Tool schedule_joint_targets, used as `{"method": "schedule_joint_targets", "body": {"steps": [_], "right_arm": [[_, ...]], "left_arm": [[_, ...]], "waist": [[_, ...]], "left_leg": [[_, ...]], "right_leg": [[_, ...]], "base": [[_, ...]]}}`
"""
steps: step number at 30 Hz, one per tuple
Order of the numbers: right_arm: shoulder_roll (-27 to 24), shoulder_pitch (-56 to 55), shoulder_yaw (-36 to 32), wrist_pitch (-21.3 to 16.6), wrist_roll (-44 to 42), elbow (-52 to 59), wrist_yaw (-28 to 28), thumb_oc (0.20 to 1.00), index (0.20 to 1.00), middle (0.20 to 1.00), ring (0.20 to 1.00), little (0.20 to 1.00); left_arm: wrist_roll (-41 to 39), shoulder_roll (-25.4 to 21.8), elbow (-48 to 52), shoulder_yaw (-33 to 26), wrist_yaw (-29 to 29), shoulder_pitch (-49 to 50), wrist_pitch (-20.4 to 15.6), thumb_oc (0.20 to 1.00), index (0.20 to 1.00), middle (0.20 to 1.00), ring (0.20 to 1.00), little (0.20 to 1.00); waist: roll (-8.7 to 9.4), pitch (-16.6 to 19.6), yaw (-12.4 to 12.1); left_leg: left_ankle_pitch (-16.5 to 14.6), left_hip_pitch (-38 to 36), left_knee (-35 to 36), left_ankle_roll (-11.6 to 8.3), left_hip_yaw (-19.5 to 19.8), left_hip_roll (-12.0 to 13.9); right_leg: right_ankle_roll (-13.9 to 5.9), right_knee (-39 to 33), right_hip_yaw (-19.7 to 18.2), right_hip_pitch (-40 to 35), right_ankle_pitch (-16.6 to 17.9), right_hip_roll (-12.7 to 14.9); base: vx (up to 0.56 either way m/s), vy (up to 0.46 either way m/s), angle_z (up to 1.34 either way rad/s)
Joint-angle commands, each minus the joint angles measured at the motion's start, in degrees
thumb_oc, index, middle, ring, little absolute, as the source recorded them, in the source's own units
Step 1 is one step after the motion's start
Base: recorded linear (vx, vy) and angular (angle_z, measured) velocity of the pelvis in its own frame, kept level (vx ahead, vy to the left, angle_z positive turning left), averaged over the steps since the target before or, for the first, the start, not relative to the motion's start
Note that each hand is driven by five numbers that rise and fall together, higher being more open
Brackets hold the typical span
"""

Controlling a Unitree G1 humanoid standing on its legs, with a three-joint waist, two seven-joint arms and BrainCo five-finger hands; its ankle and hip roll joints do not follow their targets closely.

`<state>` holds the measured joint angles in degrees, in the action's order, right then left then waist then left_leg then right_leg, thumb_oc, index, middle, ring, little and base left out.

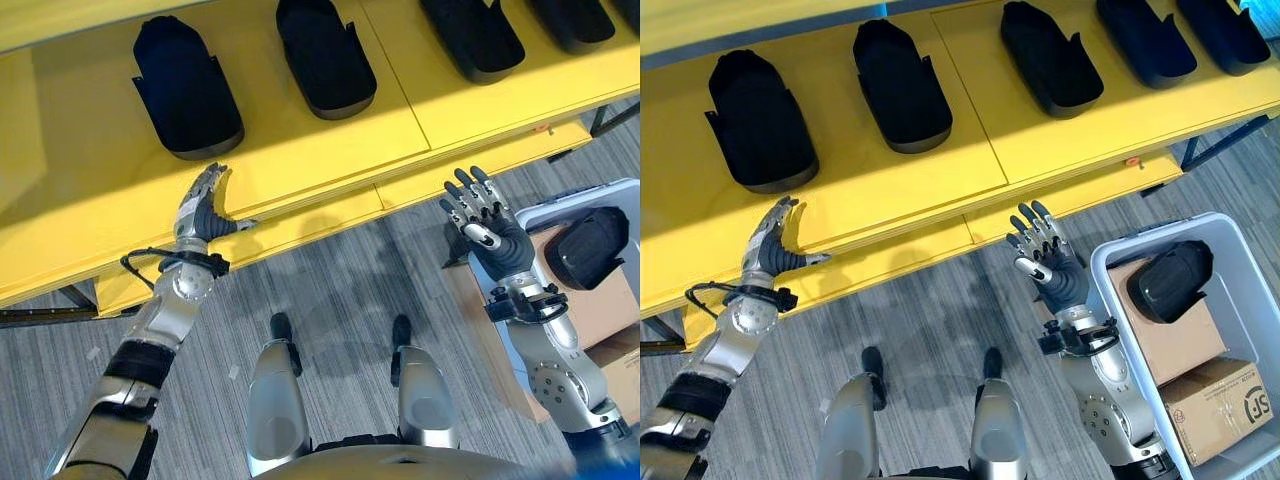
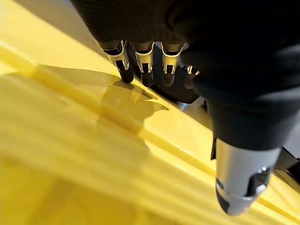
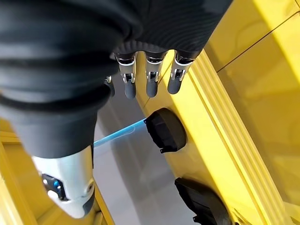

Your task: Move parts from the plastic box to the shelf.

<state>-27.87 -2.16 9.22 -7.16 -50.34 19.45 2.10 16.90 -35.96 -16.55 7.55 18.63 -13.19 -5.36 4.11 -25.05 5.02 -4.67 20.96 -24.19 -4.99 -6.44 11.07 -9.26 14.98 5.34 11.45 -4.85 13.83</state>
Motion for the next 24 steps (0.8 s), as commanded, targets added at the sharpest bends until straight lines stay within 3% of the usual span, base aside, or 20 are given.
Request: {"method": "schedule_joint_targets", "body": {"steps": [1, 7, 11, 12, 13, 14, 15, 20, 21, 24], "right_arm": [[-0.7, -0.8, -3.1, -3.4, 0.2, 5.6, 0.8, 1.0, 1.0, 1.0, 1.0, 1.0], [-0.9, -0.1, -2.7, -3.2, 0.0, 5.5, 0.8, 1.0, 1.0, 1.0, 1.0, 1.0], [-1.0, 0.1, -3.0, -2.8, 0.2, 5.1, 0.9, 1.0, 1.0, 1.0, 1.0, 1.0], [-0.6, -0.8, -3.5, -2.1, 0.3, 4.0, 1.7, 1.0, 1.0, 1.0, 1.0, 1.0], [-0.6, -0.7, -3.5, -2.1, 0.3, 4.0, 1.7, 1.0, 1.0, 1.0, 1.0, 1.0], [-0.4, -1.7, -3.6, -1.5, 1.1, 3.0, 2.1, 1.0, 1.0, 1.0, 1.0, 1.0], [-0.4, -1.7, -3.6, -1.5, 1.1, 3.0, 2.1, 1.0, 1.0, 1.0, 1.0, 1.0], [0.1, -3.6, -4.1, -1.5, 3.0, 0.7, 2.7, 1.0, 1.0, 1.0, 1.0, 1.0], [0.1, -3.6, -4.1, -1.5, 3.0, 0.7, 2.7, 1.0, 1.0, 1.0, 1.0, 1.0], [0.2, -6.9, -5.1, -0.9, 3.2, -0.1, 4.3, 1.0, 1.0, 1.0, 1.0, 1.0]], "left_arm": [[-3.2, 1.4, -2.2, -1.2, -2.7, 4.3, -0.2, 1.0, 1.0, 1.0, 1.0, 1.0], [-4.8, 0.7, 1.1, -2.5, -4.5, 8.1, -1.4, 1.0, 1.0, 1.0, 1.0, 1.0], [-10.6, 0.9, 4.6, -3.9, -7.5, 11.5, -2.7, 1.0, 1.0, 1.0, 1.0, 1.0], [-25.5, 2.7, 7.9, -4.8, -11.6, 15.1, -5.4, 1.0, 1.0, 1.0, 1.0, 1.0], [-25.5, 2.7, 7.9, -4.8, -11.6, 15.1, -5.4, 1.0, 1.0, 1.0, 1.0, 1.0], [-36.5, 4.8, 8.8, -4.5, -14.9, 17.9, -5.7, 1.0, 1.0, 1.0, 1.0, 1.0], [-36.5, 4.8, 8.9, -4.5, -14.9, 17.9, -5.7, 1.0, 1.0, 1.0, 1.0, 1.0], [-54.4, 10.3, 14.0, -3.9, -19.9, 24.0, -5.3, 1.0, 1.0, 1.0, 1.0, 1.0], [-54.4, 10.3, 14.0, -3.9, -19.9, 24.0, -5.3, 1.0, 1.0, 1.0, 1.0, 1.0], [-63.2, 14.6, 18.5, -5.4, -23.1, 29.3, -4.7, 1.0, 1.0, 1.0, 1.0, 1.0]], "waist": [[-0.24, 3.1, -1.1], [-0.78, 3.4, -1.6], [-1.22, 3.6, -1.9], [-2.03, 3.8, -2.1], [-2.06, 3.9, -2.1], [-2.84, 4.1, -2.3], [-2.89, 4.2, -2.3], [-4.71, 4.8, -2.7], [-4.79, 4.9, -2.7], [-5.52, 5.8, -3.3]], "left_leg": [[3.3, 1.3, 0.5, -1.1, 1.9, 3.2], [3.9, 1.0, 1.3, -1.09, 2.3, 3.1], [4.5, 0.5, 2.2, -1.06, 2.4, 3.0], [5.2, -0.3, 3.0, -1.09, 2.8, 3.1], [5.4, -0.2, 3.2, -1.08, 2.8, 3.1], [6.3, -1.3, 4.6, -1.21, 3.2, 3.5], [6.5, -1.1, 4.8, -1.2, 3.2, 3.5], [10.1, -4.8, 10.8, -1.46, 4.0, 5.4], [10.3, -4.7, 10.9, -1.48, 4.0, 5.5], [14.1, -9.7, 17.7, -1.69, 3.6, 8.7]], "right_leg": [[0.95, 3.6, -0.8, -1.4, -3.2, 1.4], [1.07, 3.6, -0.5, -1.6, -3.2, 1.3], [1.05, 3.5, -0.4, -1.9, -3.2, 1.3], [1.32, 4.0, -0.3, -2.4, -3.7, 1.1], [1.35, 3.9, -0.3, -2.3, -3.5, 1.0], [1.65, 4.1, 0.0, -2.9, -4.1, 0.5], [1.68, 3.9, 0.0, -2.8, -4.0, 0.5], [2.98, 6.9, 0.6, -2.7, -6.7, -1.9], [3.01, 6.8, 0.6, -2.6, -6.6, -2.0], [4.95, 10.3, 0.8, -1.7, -9.7, -5.6]], "base": [[0.0, 0.0, 0.0], [0.0, 0.0, 0.0], [0.0, -0.012, 0.0], [-0.02, -0.039, 0.01], [-0.02, -0.08, 0.02], [-0.01, -0.042, 0.06], [-0.02, -0.073, 0.09], [-0.03, -0.091, 0.06], [-0.04, -0.111, 0.03], [-0.05, -0.213, -0.09]]}}
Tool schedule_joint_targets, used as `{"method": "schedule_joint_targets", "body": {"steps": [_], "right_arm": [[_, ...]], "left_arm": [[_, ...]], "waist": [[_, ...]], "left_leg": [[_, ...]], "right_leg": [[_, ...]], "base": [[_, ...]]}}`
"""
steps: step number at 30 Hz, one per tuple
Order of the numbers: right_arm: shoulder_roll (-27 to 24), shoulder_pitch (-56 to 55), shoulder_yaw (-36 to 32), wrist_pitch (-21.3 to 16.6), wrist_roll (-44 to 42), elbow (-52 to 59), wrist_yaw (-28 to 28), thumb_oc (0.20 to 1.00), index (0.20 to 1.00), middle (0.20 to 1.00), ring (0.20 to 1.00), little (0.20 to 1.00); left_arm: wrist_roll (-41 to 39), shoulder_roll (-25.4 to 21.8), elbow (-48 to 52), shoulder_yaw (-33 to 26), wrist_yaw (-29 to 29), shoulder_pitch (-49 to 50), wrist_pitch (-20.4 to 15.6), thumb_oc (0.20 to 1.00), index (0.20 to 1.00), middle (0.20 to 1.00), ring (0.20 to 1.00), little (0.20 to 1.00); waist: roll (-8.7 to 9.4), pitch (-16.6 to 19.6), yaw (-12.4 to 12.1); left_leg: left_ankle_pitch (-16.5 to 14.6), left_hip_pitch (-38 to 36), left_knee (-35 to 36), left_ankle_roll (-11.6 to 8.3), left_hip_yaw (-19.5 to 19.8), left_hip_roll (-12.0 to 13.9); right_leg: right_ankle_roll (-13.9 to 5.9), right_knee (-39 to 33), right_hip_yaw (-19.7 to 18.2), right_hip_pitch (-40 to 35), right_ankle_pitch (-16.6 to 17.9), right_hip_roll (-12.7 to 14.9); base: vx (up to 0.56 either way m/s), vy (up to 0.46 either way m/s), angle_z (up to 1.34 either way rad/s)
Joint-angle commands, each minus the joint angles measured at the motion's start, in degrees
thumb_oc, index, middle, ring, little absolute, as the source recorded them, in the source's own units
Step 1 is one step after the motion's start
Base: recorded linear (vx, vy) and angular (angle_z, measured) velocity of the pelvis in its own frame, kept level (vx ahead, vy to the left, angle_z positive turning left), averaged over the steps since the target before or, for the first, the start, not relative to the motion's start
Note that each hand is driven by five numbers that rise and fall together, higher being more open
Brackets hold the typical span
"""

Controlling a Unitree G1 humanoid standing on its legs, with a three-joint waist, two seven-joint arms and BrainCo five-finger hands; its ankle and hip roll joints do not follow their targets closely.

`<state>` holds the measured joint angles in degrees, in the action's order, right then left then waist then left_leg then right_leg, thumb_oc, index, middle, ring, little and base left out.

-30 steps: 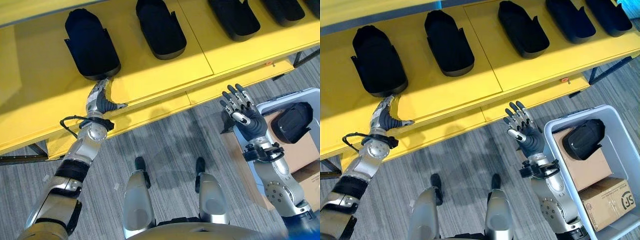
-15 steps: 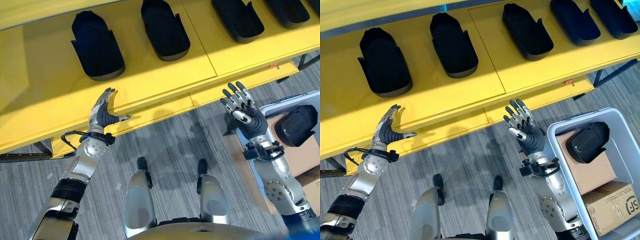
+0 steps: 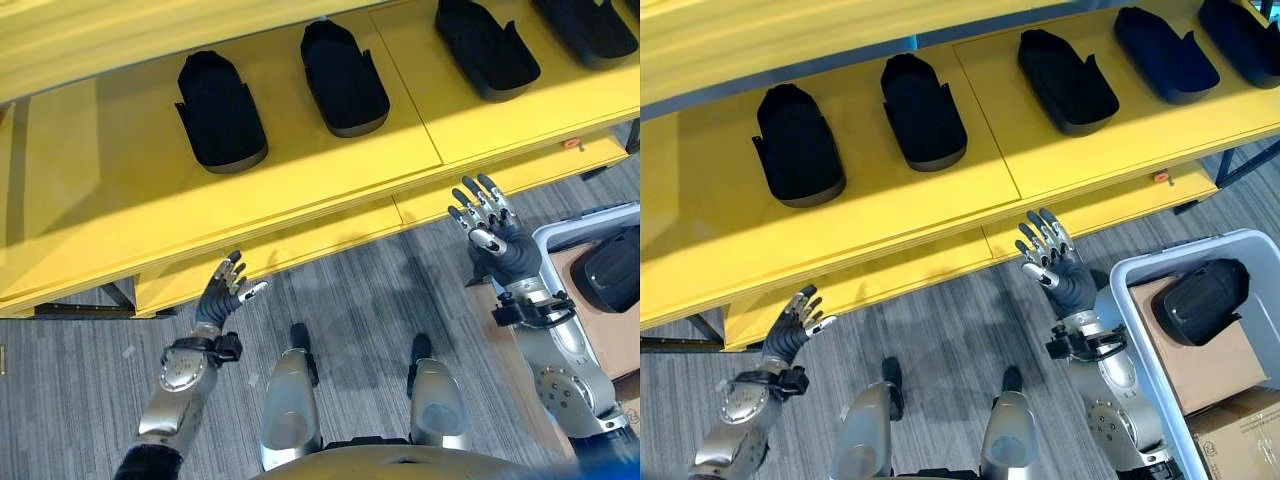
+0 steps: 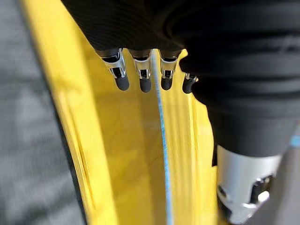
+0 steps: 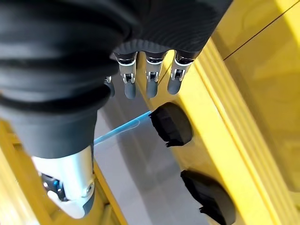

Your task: Move parts from the plastic box to the shelf.

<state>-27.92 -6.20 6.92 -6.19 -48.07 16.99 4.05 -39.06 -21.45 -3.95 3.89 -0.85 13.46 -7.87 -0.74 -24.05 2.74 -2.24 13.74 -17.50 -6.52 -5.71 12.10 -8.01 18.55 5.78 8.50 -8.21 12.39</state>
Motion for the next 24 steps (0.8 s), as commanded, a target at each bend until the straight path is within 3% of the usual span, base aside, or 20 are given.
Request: {"method": "schedule_joint_targets", "body": {"steps": [1, 2, 5, 7, 9, 10, 11, 13, 14, 15, 16, 18, 20, 22, 24], "right_arm": [[0.2, -3.7, -3.3, -1.8, 0.8, 2.2, 2.8, 1.0, 1.0, 1.0, 1.0, 1.0], [0.2, -3.8, -3.3, -1.8, 0.8, 2.2, 2.8, 1.0, 1.0, 1.0, 1.0, 1.0], [-0.1, -6.5, -4.6, -1.1, 0.6, 1.8, 4.6, 1.0, 1.0, 1.0, 1.0, 1.0], [0.0, -8.2, -5.4, -0.5, 0.9, 1.3, 5.5, 1.0, 1.0, 1.0, 1.0, 1.0], [0.1, -8.3, -5.7, -0.4, 1.4, 0.9, 5.5, 1.0, 1.0, 1.0, 1.0, 1.0], [0.1, -8.1, -5.8, -0.2, 1.3, -0.6, 5.6, 1.0, 1.0, 1.0, 1.0, 1.0], [0.1, -8.0, -5.8, -0.2, 1.3, -0.6, 5.6, 1.0, 1.0, 1.0, 1.0, 1.0], [0.2, -8.1, -5.9, 0.2, 1.3, -1.6, 5.5, 1.0, 1.0, 1.0, 1.0, 1.0], [0.2, -8.0, -5.7, 0.6, 1.0, -1.7, 5.9, 1.0, 1.0, 1.0, 1.0, 1.0], [0.2, -8.0, -5.7, 0.6, 1.0, -1.7, 5.9, 1.0, 1.0, 1.0, 1.0, 1.0], [0.0, -7.5, -5.5, 1.2, 1.1, -1.9, 6.2, 1.0, 1.0, 1.0, 1.0, 1.0], [0.0, -6.9, -4.9, 1.6, 1.3, -2.4, 6.7, 1.0, 1.0, 1.0, 1.0, 1.0], [0.3, -7.1, -4.7, 2.2, 1.8, -3.1, 7.4, 1.0, 1.0, 1.0, 1.0, 1.0], [1.0, -7.2, -3.9, 2.7, 2.4, -3.9, 7.8, 1.0, 1.0, 1.0, 1.0, 1.0], [1.8, -7.1, -3.4, 3.1, 2.4, -4.1, 8.1, 1.0, 1.0, 1.0, 1.0, 1.0]], "left_arm": [[-7.3, 0.5, 6.6, -2.1, -4.1, 3.4, -2.4, 1.0, 1.0, 1.0, 1.0, 1.0], [-7.3, 0.5, 6.6, -2.1, -4.1, 3.4, -2.4, 1.0, 1.0, 1.0, 1.0, 1.0], [-8.1, 1.8, 8.8, -3.6, -5.2, 5.5, -3.0, 1.0, 1.0, 1.0, 1.0, 1.0], [-9.3, 3.4, 9.0, -4.5, -5.9, 6.0, -3.3, 1.0, 1.0, 1.0, 1.0, 1.0], [-9.2, 3.5, 9.2, -4.5, -5.8, 5.8, -3.5, 1.0, 1.0, 1.0, 1.0, 1.0], [-9.4, 3.5, 9.2, -4.4, -6.2, 5.0, -3.6, 1.0, 1.0, 1.0, 1.0, 1.0], [-9.4, 3.5, 9.2, -4.4, -6.2, 5.0, -3.6, 1.0, 1.0, 1.0, 1.0, 1.0], [-9.2, 3.4, 9.6, -4.0, -6.6, 5.1, -3.3, 1.0, 1.0, 1.0, 1.0, 1.0], [-8.8, 3.2, 9.8, -4.1, -6.8, 5.4, -3.3, 1.0, 1.0, 1.0, 1.0, 1.0], [-8.8, 3.1, 9.8, -4.1, -6.8, 5.4, -3.3, 1.0, 1.0, 1.0, 1.0, 1.0], [-8.7, 3.1, 10.6, -4.3, -7.2, 6.2, -3.0, 1.0, 1.0, 1.0, 1.0, 1.0], [-8.2, 3.5, 11.6, -4.5, -7.8, 7.5, -2.9, 1.0, 1.0, 1.0, 1.0, 1.0], [-7.4, 3.8, 11.8, -4.4, -8.3, 8.6, -2.8, 1.0, 1.0, 1.0, 1.0, 1.0], [-7.7, 4.4, 12.2, -4.3, -8.5, 9.2, -2.6, 1.0, 1.0, 1.0, 1.0, 1.0], [-7.2, 4.6, 12.5, -4.3, -8.3, 9.4, -2.4, 1.0, 1.0, 1.0, 1.0, 1.0]], "waist": [[-0.68, 5.1, -1.1], [-0.68, 5.1, -1.1], [-0.68, 6.6, -0.9], [-0.38, 8.2, -0.6], [-0.23, 8.6, -0.7], [0.58, 9.0, -1.5], [0.58, 9.0, -1.5], [1.78, 9.6, -2.0], [2.33, 10.0, -2.1], [2.43, 9.8, -2.1], [3.07, 10.5, -3.0], [2.61, 11.2, -4.0], [2.01, 12.0, -4.6], [1.46, 13.2, -5.2], [1.61, 13.9, -5.2]], "left_leg": [[12.2, -3.6, 12.3, -0.12, 2.7, 8.2], [12.2, -3.6, 12.3, -0.12, 2.7, 8.2], [16.1, -7.1, 16.9, -0.65, 2.0, 11.2], [19.3, -7.7, 17.1, -1.05, 1.1, 12.9], [20.0, -7.6, 16.5, -0.75, 1.6, 12.7], [20.9, -7.1, 15.3, 0.11, 4.1, 10.4], [20.8, -7.1, 15.3, 0.12, 4.2, 10.4], [18.9, -5.8, 13.9, 1.16, 5.0, 6.2], [15.2, -5.7, 13.4, 2.18, 4.8, 3.4], [15.1, -5.9, 13.4, 2.2, 4.8, 3.3], [9.9, -5.1, 11.5, 3.31, 5.9, -3.5], [5.3, -5.5, 10.4, 5.03, 7.8, -10.9], [3.0, -6.9, 10.9, 6.66, 10.2, -15.9], [2.4, -7.0, 11.0, 7.6, 15.1, -20.7], [1.9, -7.7, 10.6, 7.97, 18.1, -22.1]], "right_leg": [[4.13, 7.5, 0.2, 1.5, -7.0, -5.0], [4.13, 7.5, 0.2, 1.5, -7.0, -5.0], [6.1, 10.0, 0.1, 2.2, -9.3, -8.4], [7.57, 7.8, -0.4, 1.0, -9.1, -11.0], [7.88, 6.8, -0.5, 0.6, -8.6, -11.2], [8.44, 2.5, -0.6, -1.2, -6.9, -11.6], [8.43, 2.4, -0.6, -1.3, -6.9, -11.6], [8.52, -3.2, -0.2, -3.6, -4.7, -11.9], [8.31, -5.6, 0.0, -4.6, -3.5, -12.0], [8.27, -5.5, 0.0, -4.7, -3.7, -11.9], [7.34, -10.6, -0.4, -6.5, -0.5, -12.2], [6.9, -12.9, -1.3, -7.5, 1.1, -13.0], [6.45, -14.5, -2.4, -8.4, 2.1, -14.1], [6.32, -15.7, -3.9, -8.4, 3.0, -15.3], [6.31, -16.6, -5.7, -8.8, 3.3, -16.2]], "base": [[-0.04, -0.221, -0.17], [-0.02, -0.26, -0.16], [-0.02, -0.302, -0.18], [-0.01, -0.393, -0.21], [0.01, -0.243, -0.26], [0.01, -0.152, -0.3], [0.03, -0.246, -0.25], [0.04, -0.211, -0.22], [0.03, -0.153, -0.05], [0.06, -0.174, 0.42], [0.06, -0.12, 0.3], [0.09, -0.086, -0.32], [0.09, -0.02, -0.85], [0.07, -0.014, -0.57], [0.03, 0.009, -0.61]]}}
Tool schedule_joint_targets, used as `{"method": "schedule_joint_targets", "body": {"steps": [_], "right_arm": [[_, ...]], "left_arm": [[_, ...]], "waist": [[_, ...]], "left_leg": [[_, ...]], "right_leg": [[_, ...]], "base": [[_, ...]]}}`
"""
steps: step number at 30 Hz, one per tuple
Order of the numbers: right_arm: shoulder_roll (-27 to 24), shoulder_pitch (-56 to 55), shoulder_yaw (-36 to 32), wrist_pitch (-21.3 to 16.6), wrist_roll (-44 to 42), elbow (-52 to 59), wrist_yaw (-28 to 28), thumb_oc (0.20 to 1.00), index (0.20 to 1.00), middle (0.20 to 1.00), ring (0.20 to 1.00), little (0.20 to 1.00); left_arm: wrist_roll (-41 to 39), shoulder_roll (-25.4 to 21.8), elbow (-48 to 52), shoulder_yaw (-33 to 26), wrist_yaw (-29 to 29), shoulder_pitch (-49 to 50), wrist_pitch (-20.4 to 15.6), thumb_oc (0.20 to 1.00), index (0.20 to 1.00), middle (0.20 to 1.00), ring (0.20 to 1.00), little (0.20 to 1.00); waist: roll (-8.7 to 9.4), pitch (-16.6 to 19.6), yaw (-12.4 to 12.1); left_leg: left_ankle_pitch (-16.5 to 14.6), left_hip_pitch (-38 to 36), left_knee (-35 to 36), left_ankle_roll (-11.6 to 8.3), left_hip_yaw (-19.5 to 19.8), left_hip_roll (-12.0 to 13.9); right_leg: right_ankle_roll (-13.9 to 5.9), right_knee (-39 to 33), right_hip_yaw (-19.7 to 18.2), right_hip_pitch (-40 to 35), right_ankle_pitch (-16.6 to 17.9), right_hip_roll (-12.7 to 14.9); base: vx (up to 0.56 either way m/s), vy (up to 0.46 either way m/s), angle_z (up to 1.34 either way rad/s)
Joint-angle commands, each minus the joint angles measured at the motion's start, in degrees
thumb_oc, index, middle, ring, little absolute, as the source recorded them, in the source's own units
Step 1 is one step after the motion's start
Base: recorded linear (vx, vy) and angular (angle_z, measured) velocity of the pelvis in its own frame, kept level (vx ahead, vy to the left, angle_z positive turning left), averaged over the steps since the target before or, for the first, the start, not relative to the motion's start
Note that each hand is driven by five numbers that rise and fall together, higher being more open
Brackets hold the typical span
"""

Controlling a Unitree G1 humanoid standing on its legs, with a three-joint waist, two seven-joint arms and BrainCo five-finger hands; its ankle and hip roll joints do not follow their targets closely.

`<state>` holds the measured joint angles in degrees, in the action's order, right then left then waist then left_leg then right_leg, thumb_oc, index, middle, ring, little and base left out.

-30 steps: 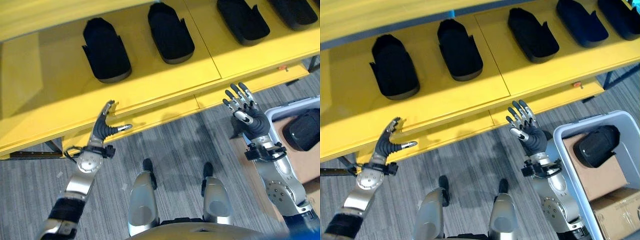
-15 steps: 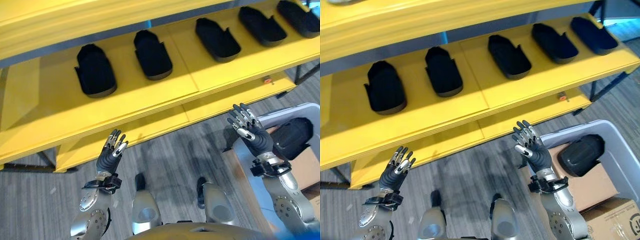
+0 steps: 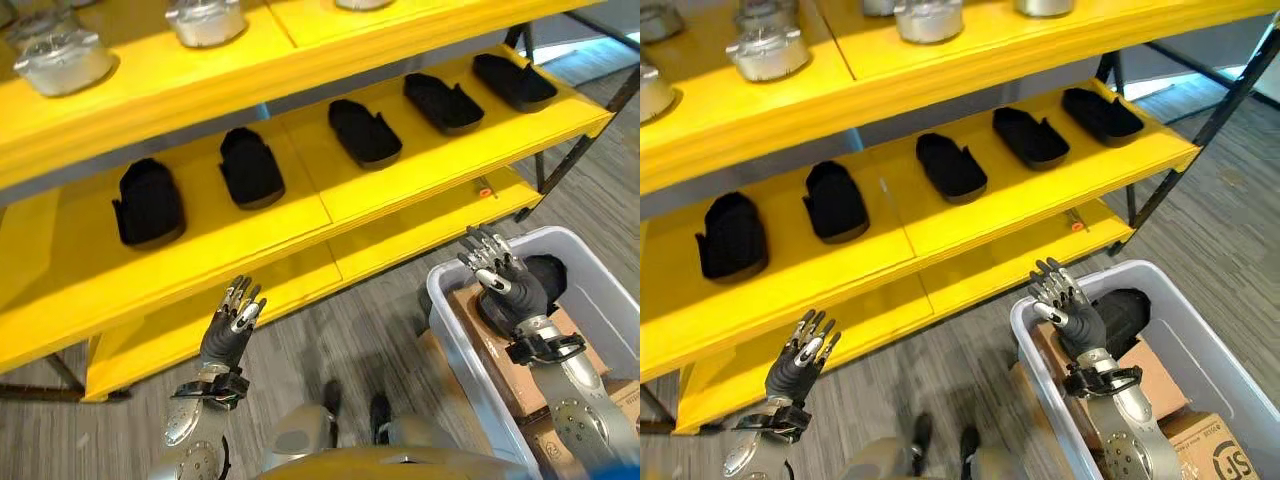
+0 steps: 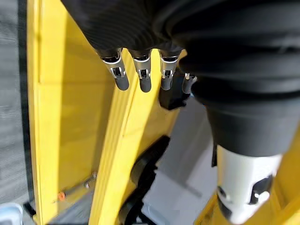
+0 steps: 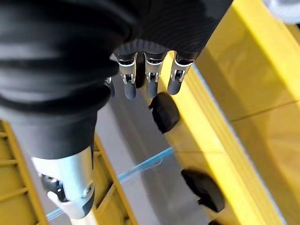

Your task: Move parts from the plastic box to the shelf.

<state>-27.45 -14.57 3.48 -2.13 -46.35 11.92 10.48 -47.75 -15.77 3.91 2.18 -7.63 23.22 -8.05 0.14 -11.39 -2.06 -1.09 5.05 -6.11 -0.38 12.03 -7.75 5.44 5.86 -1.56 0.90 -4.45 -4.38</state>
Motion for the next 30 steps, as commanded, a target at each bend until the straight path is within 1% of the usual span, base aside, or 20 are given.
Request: {"method": "schedule_joint_targets", "body": {"steps": [1, 2, 3, 5, 8, 10, 13, 14, 15, 16, 18, 19, 20, 21, 22, 23, 24, 25, 26, 30], "right_arm": [[1.3, 1.3, 0.0, -1.0, 0.7, 1.0, 1.6, 1.0, 1.0, 1.0, 1.0, 1.0], [2.3, 0.3, -0.1, -0.6, 0.0, 1.8, 2.1, 1.0, 1.0, 1.0, 1.0, 1.0], [2.3, 0.2, -0.1, -0.6, 0.0, 1.9, 2.1, 1.0, 1.0, 1.0, 1.0, 1.0], [2.9, -1.1, -0.7, -0.2, -0.2, 2.6, 1.8, 1.0, 1.0, 1.0, 1.0, 1.0], [2.8, -1.4, -0.3, 0.0, -0.4, 2.7, 1.8, 1.0, 1.0, 1.0, 1.0, 1.0], [2.9, -1.6, 0.1, 0.3, -0.5, 2.7, 1.6, 1.0, 1.0, 1.0, 1.0, 1.0], [2.9, -1.6, 0.2, 0.4, -0.8, 3.0, 1.5, 1.0, 1.0, 1.0, 1.0, 1.0], [2.8, -1.9, 0.2, 0.6, -1.1, 3.2, 1.3, 1.0, 1.0, 1.0, 1.0, 1.0], [2.8, -1.9, 0.2, 0.6, -1.1, 3.2, 1.3, 1.0, 1.0, 1.0, 1.0, 1.0], [2.8, -2.3, -0.1, 0.8, -1.4, 3.5, 1.1, 1.0, 1.0, 1.0, 1.0, 1.0], [2.6, -1.9, 0.3, 0.9, -1.5, 3.6, 1.0, 1.0, 1.0, 1.0, 1.0, 1.0], [2.6, -1.3, 0.8, 0.9, -1.2, 3.5, 0.8, 1.0, 1.0, 1.0, 1.0, 1.0], [2.6, -1.3, 0.8, 0.9, -1.2, 3.5, 0.8, 1.0, 1.0, 1.0, 1.0, 1.0], [2.5, 2.0, 3.0, 0.7, 0.0, 2.8, 0.0, 1.0, 1.0, 1.0, 1.0, 1.0], [2.8, 4.0, 4.2, 0.5, 0.7, 2.2, -0.3, 1.0, 1.0, 1.0, 1.0, 1.0], [3.3, 5.2, 5.1, 0.3, 0.9, 1.7, -0.9, 1.0, 1.0, 1.0, 1.0, 1.0], [3.6, 5.5, 5.3, 0.5, 1.2, 1.5, -1.0, 1.0, 1.0, 1.0, 1.0, 1.0], [3.7, 6.2, 5.9, 0.8, 1.5, 1.4, -0.9, 1.0, 1.0, 1.0, 1.0, 1.0], [3.8, 6.4, 5.8, 1.1, 1.4, 1.4, -0.7, 1.0, 1.0, 1.0, 1.0, 1.0], [3.3, 6.7, 5.5, 1.8, 2.2, 2.1, -0.5, 1.0, 1.0, 1.0, 1.0, 1.0]], "left_arm": [[1.5, -1.1, 4.7, -2.6, -1.6, -0.4, -2.2, 1.0, 1.0, 1.0, 1.0, 1.0], [1.6, -0.7, 4.4, -2.0, -1.9, -0.2, -1.8, 1.0, 1.0, 1.0, 1.0, 1.0], [1.5, -0.7, 4.4, -1.9, -1.9, -0.2, -1.8, 1.0, 1.0, 1.0, 1.0, 1.0], [1.6, -0.7, 4.1, -1.1, -1.8, -0.4, -1.3, 1.0, 1.0, 1.0, 1.0, 1.0], [2.3, -1.1, 4.1, -1.0, -1.4, -0.2, -1.5, 1.0, 1.0, 1.0, 1.0, 1.0], [2.3, -1.0, 3.9, -0.9, -0.8, -0.1, -1.3, 1.0, 1.0, 1.0, 1.0, 1.0], [2.1, -1.1, 3.7, -0.7, -0.5, -0.2, -1.0, 1.0, 1.0, 1.0, 1.0, 1.0], [2.2, -1.5, 3.5, -0.3, -0.2, -0.5, -1.0, 1.0, 1.0, 1.0, 1.0, 1.0], [2.2, -1.5, 3.5, -0.3, -0.2, -0.5, -1.0, 1.0, 1.0, 1.0, 1.0, 1.0], [2.7, -2.0, 3.4, -0.1, 0.0, -0.8, -1.0, 1.0, 1.0, 1.0, 1.0, 1.0], [3.0, -2.6, 3.2, 0.0, 0.7, -1.1, -1.3, 1.0, 1.0, 1.0, 1.0, 1.0], [3.0, -2.8, 3.1, -0.2, 1.1, -1.4, -1.4, 1.0, 1.0, 1.0, 1.0, 1.0], [3.0, -2.8, 3.1, -0.2, 1.1, -1.4, -1.5, 1.0, 1.0, 1.0, 1.0, 1.0], [3.0, -3.8, 3.3, -1.2, 2.9, -2.5, -2.3, 1.0, 1.0, 1.0, 1.0, 1.0], [2.7, -4.1, 3.6, -1.7, 3.6, -3.0, -2.6, 1.0, 1.0, 1.0, 1.0, 1.0], [2.4, -4.2, 3.9, -2.3, 3.9, -3.0, -2.7, 1.0, 1.0, 1.0, 1.0, 1.0], [2.1, -4.0, 4.3, -2.7, 3.8, -2.6, -2.4, 1.0, 1.0, 1.0, 1.0, 1.0], [2.1, -3.8, 4.7, -2.9, 3.8, -2.3, -2.2, 1.0, 1.0, 1.0, 1.0, 1.0], [2.1, -3.7, 4.7, -2.9, 3.6, -2.2, -1.8, 1.0, 1.0, 1.0, 1.0, 1.0], [2.5, -3.2, 5.1, -2.8, 3.5, -2.2, -1.1, 1.0, 1.0, 1.0, 1.0, 1.0]], "waist": [[0.73, 1.2, -0.4], [0.76, 2.6, 0.7], [0.75, 2.6, 0.6], [0.94, 3.8, 1.7], [1.22, 4.0, 1.8], [1.32, 4.2, 2.0], [1.3, 4.2, 2.2], [1.21, 4.0, 2.8], [1.19, 4.0, 2.6], [1.12, 3.9, 3.2], [0.85, 3.4, 3.3], [0.58, 2.8, 3.0], [0.61, 2.9, 2.9], [-0.18, 1.4, 0.9], [-0.8, 1.2, -0.6], [-1.47, 1.2, -1.8], [-1.93, 1.5, -2.3], [-2.06, 1.5, -2.6], [-1.78, 1.5, -2.5], [-1.29, 1.4, -1.3]], "left_leg": [[0.7, 0.9, -0.8, 1.84, 0.4, -2.2], [0.5, -1.1, 1.0, 2.79, -0.6, -1.5], [0.6, -1.3, 1.2, 2.8, -0.6, -1.5], [0.7, -2.1, 2.7, 2.68, -1.8, -0.5], [0.4, -2.8, 3.3, 3.35, -1.8, -0.8], [0.0, -3.7, 3.7, 3.78, -3.4, -0.6], [-0.7, -4.1, 3.5, 4.16, -4.2, -0.5], [-1.2, -4.2, 3.1, 4.58, -5.0, -0.5], [-1.3, -4.2, 3.1, 4.59, -5.2, -0.5], [-1.7, -4.1, 2.9, 4.89, -6.7, -0.2], [-2.2, -3.7, 2.5, 5.12, -8.9, 0.4], [-2.7, -3.7, 2.2, 5.37, -10.6, 1.0], [-2.6, -3.5, 2.3, 5.33, -10.7, 1.1], [-3.2, -3.1, 2.7, 5.04, -15.2, 3.4], [-3.0, -2.6, 3.0, 4.31, -17.3, 5.1], [-3.3, -3.0, 3.3, 3.57, -19.4, 6.5], [-4.3, -4.3, 4.1, 2.95, -20.8, 7.6], [-4.5, -5.2, 4.5, 2.88, -22.6, 8.2], [-4.8, -5.9, 4.7, 3.07, -23.6, 8.2], [-5.9, -7.9, 5.4, 3.29, -26.0, 8.5]], "right_leg": [[-7.14, -3.9, 1.6, -1.2, -0.4, 0.6], [-7.1, -5.9, 1.0, -2.2, 0.3, 0.3], [-7.1, -6.0, 1.0, -2.3, 0.4, 0.3], [-7.05, -8.2, 1.0, -3.3, 1.0, 0.6], [-7.23, -8.8, -0.1, -3.7, 1.6, 0.5], [-7.45, -8.8, -1.4, -4.3, 1.9, 0.6], [-7.52, -8.4, -2.4, -4.3, 1.9, 0.5], [-7.65, -7.5, -3.8, -3.6, 2.0, 0.3], [-7.65, -7.5, -3.9, -3.5, 2.0, 0.3], [-8.03, -6.8, -5.6, -2.7, 2.3, 0.1], [-8.63, -5.4, -7.6, -1.1, 2.7, -0.3], [-9.12, -3.5, -7.7, 0.2, 2.4, -0.3], [-9.11, -3.5, -7.8, 0.5, 2.5, -0.3], [-10.5, -0.1, 0.1, 4.1, 1.9, 2.8], [-11.03, 0.7, 9.3, 4.8, 0.9, 6.7], [-10.99, 0.6, 19.2, 3.5, 0.0, 10.8], [-11.25, 1.4, 23.6, 2.9, -0.5, 13.0], [-11.54, 1.9, 27.1, 2.8, 0.0, 15.1], [-11.85, 1.6, 27.4, 2.6, 0.9, 15.9], [-13.74, -0.1, 25.8, 5.6, 5.0, 17.8]], "base": [[0.07, 0.051, -0.66], [0.07, 0.04, -0.47], [0.11, 0.087, -0.31], [0.04, 0.076, -0.22], [0.04, 0.07, -0.16], [0.06, 0.09, -0.32], [0.03, 0.072, -0.3], [0.0, 0.06, -0.29], [0.0, 0.108, -0.4], [-0.01, 0.073, -0.41], [-0.04, 0.085, -0.38], [-0.05, 0.045, -0.57], [-0.12, 0.01, -0.98], [-0.13, -0.037, -1.67], [-0.14, -0.056, -2.59], [0.02, -0.064, -2.51], [0.07, -0.042, -2.25], [0.1, -0.028, -1.64], [0.05, -0.042, -1.5], [0.05, -0.102, -0.56]]}}
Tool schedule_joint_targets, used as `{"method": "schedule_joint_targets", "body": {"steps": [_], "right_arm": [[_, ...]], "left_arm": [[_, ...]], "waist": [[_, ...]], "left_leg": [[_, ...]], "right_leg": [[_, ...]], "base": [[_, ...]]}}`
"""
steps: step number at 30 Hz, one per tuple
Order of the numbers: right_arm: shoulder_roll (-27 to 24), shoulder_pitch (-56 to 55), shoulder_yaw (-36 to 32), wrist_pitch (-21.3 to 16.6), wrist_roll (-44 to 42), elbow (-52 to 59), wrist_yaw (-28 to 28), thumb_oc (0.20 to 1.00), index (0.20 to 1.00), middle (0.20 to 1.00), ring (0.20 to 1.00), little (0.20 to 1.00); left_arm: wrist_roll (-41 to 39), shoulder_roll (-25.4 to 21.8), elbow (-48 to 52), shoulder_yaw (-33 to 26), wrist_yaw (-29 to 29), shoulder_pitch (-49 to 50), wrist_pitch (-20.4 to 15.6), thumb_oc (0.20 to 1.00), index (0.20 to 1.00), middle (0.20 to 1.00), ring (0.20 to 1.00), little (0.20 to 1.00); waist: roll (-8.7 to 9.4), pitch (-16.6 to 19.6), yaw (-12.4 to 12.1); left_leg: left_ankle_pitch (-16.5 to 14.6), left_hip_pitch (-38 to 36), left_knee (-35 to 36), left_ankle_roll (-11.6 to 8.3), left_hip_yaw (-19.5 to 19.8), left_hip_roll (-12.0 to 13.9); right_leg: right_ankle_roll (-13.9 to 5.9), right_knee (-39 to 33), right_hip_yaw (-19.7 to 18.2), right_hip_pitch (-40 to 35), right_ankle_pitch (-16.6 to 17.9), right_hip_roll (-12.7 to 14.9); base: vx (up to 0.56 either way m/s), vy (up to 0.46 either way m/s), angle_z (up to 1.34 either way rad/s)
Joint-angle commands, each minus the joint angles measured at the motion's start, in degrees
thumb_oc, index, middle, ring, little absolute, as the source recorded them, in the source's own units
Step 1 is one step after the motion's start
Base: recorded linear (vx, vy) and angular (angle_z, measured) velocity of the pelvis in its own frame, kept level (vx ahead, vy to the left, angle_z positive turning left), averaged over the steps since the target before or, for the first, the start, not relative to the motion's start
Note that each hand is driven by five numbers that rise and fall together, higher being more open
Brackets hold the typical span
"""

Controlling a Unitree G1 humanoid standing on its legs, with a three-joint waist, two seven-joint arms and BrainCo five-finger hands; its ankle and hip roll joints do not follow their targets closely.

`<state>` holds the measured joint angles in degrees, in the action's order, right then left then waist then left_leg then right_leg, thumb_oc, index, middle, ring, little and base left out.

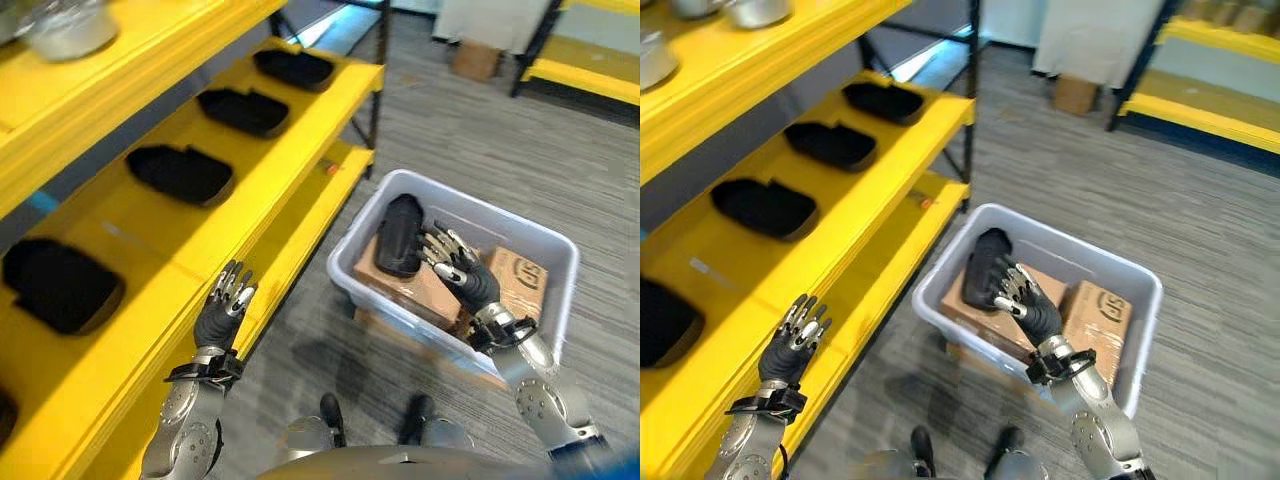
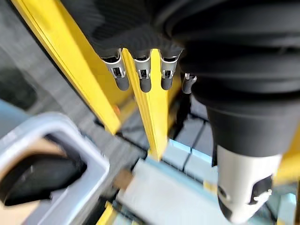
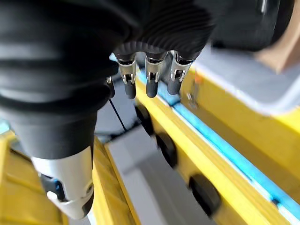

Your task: Move parts from the plastic box to the shelf.

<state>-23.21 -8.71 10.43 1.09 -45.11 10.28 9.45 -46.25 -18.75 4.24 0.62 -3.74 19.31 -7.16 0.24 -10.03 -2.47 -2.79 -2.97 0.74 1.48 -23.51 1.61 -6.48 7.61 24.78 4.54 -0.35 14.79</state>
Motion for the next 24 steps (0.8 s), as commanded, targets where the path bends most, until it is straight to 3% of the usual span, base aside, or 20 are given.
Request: {"method": "schedule_joint_targets", "body": {"steps": [1, 2, 3, 10, 14, 15, 17, 19, 21, 22, 23, 24], "right_arm": [[-1.0, 0.6, -1.6, -1.1, 1.1, 3.9, 0.6, 1.0, 1.0, 1.0, 1.0, 1.0], [-0.9, 0.6, -1.6, -1.1, 1.1, 4.0, 0.6, 1.0, 1.0, 1.0, 1.0, 1.0], [-1.2, 0.0, -2.2, -1.2, 1.0, 4.4, 0.7, 1.0, 1.0, 1.0, 1.0, 1.0], [-2.4, -1.7, -5.0, -1.9, -0.8, 5.2, 0.0, 1.0, 1.0, 1.0, 1.0, 1.0], [-3.2, -1.8, -5.7, -2.4, -1.5, 5.5, -0.3, 1.0, 1.0, 1.0, 1.0, 1.0], [-3.6, -1.7, -5.6, -2.4, -2.0, 5.8, -0.3, 1.0, 1.0, 1.0, 1.0, 1.0], [-4.2, -1.7, -5.6, -2.4, -2.1, 6.2, 0.1, 1.0, 1.0, 1.0, 1.0, 1.0], [-4.4, -1.6, -5.8, -2.6, -1.9, 6.4, 0.1, 1.0, 1.0, 1.0, 1.0, 1.0], [-4.5, -2.0, -6.0, -2.9, -2.4, 6.5, 0.1, 1.0, 1.0, 1.0, 1.0, 1.0], [-4.5, -1.7, -6.1, -3.1, -2.4, 6.2, -0.1, 1.0, 1.0, 1.0, 1.0, 1.0], [-4.6, -1.8, -6.1, -3.1, -2.4, 6.2, -0.1, 1.0, 1.0, 1.0, 1.0, 1.0], [-5.2, -0.8, -6.2, -3.4, -2.4, 5.5, -0.5, 1.0, 1.0, 1.0, 1.0, 1.0]], "left_arm": [[1.3, 0.1, 4.5, -1.1, -0.4, 1.3, -2.0, 1.0, 1.0, 1.0, 1.0, 1.0], [1.3, 0.1, 4.5, -1.1, -0.4, 1.3, -2.0, 1.0, 1.0, 1.0, 1.0, 1.0], [1.8, 0.5, 3.7, -0.3, -0.7, 0.4, -1.8, 1.0, 1.0, 1.0, 1.0, 1.0], [2.0, 1.8, 3.2, 2.2, -1.0, -1.4, -1.5, 1.0, 1.0, 1.0, 1.0, 1.0], [2.3, 1.9, 2.8, 2.7, -0.8, -2.5, -1.5, 1.0, 1.0, 1.0, 1.0, 1.0], [2.1, 2.3, 2.9, 2.7, -0.7, -2.3, -1.5, 1.0, 1.0, 1.0, 1.0, 1.0], [2.5, 2.5, 2.8, 2.9, -0.5, -2.3, -1.7, 1.0, 1.0, 1.0, 1.0, 1.0], [2.6, 2.4, 2.8, 2.9, -0.3, -2.4, -1.7, 1.0, 1.0, 1.0, 1.0, 1.0], [2.4, 2.3, 3.0, 2.3, 0.0, -1.8, -1.7, 1.0, 1.0, 1.0, 1.0, 1.0], [2.2, 2.1, 3.3, 2.2, 0.4, -1.8, -2.1, 1.0, 1.0, 1.0, 1.0, 1.0], [2.2, 2.1, 3.2, 2.2, 0.4, -1.7, -2.1, 1.0, 1.0, 1.0, 1.0, 1.0], [2.8, 1.4, 3.5, 1.6, 1.2, -2.0, -2.7, 1.0, 1.0, 1.0, 1.0, 1.0]], "waist": [[-0.77, 0.2, -0.9], [-0.79, 0.0, -0.9], [0.46, 0.6, -0.2], [0.66, 1.5, 2.5], [0.92, 1.1, 3.3], [1.25, 0.0, 2.8], [1.52, -2.0, 1.6], [1.86, -2.8, 1.2], [3.0, -3.0, 1.0], [3.36, -3.3, 1.0], [3.26, -3.2, 0.9], [2.93, -3.8, 0.8]], "left_leg": [[-4.8, -0.1, -1.7, 1.38, 8.9, -1.2], [-4.8, -0.2, -1.8, 1.37, 8.9, -1.2], [-5.0, -0.5, -2.2, 0.77, 8.2, -0.9], [-6.2, -1.6, -6.1, -1.67, 7.5, 3.5], [-5.0, 1.0, -15.9, -3.73, 7.8, 7.2], [-1.7, 4.1, -25.7, -5.19, 9.5, 8.7], [1.3, 8.3, -34.3, -6.35, 14.4, 7.5], [1.2, 10.4, -34.4, -5.99, 16.7, 6.3], [-0.9, 12.0, -22.7, -4.48, 19.4, 7.9], [2.0, 12.7, -16.5, -4.66, 20.5, 9.5], [1.0, 11.9, -16.2, -5.14, 20.7, 9.7], [8.0, 12.3, -6.1, -6.56, 22.6, 13.7]], "right_leg": [[-2.09, -3.8, 0.2, 0.7, 1.3, -1.6], [-2.1, -4.0, 0.3, 0.4, 1.5, -1.7], [-1.71, -6.1, -1.5, -0.5, 1.3, -3.2], [0.73, -5.5, -3.5, -2.4, -1.6, -7.1], [3.28, -6.0, -4.5, -3.9, -4.0, -9.7], [5.17, -6.6, -5.2, -5.3, -5.1, -11.4], [6.76, -7.4, -5.8, -6.5, -5.9, -12.6], [6.8, -7.7, -6.0, -6.5, -6.0, -12.5], [4.81, -8.8, -7.0, -6.5, -5.5, -11.2], [4.46, -8.8, -7.0, -5.6, -4.6, -10.4], [4.18, -8.8, -7.5, -6.2, -5.5, -10.7], [3.29, -9.6, -8.0, -5.0, -4.5, -9.7]], "base": [[0.03, -0.076, -0.43], [0.07, -0.189, -0.49], [0.05, -0.163, -0.44], [0.14, -0.212, -0.2], [0.13, -0.252, -0.12], [0.08, -0.254, -0.21], [0.04, -0.223, -0.33], [0.02, -0.03, -0.38], [0.1, 0.115, -0.11], [0.09, 0.115, -0.14], [0.02, 0.205, -0.1], [0.1, 0.25, -0.25]]}}
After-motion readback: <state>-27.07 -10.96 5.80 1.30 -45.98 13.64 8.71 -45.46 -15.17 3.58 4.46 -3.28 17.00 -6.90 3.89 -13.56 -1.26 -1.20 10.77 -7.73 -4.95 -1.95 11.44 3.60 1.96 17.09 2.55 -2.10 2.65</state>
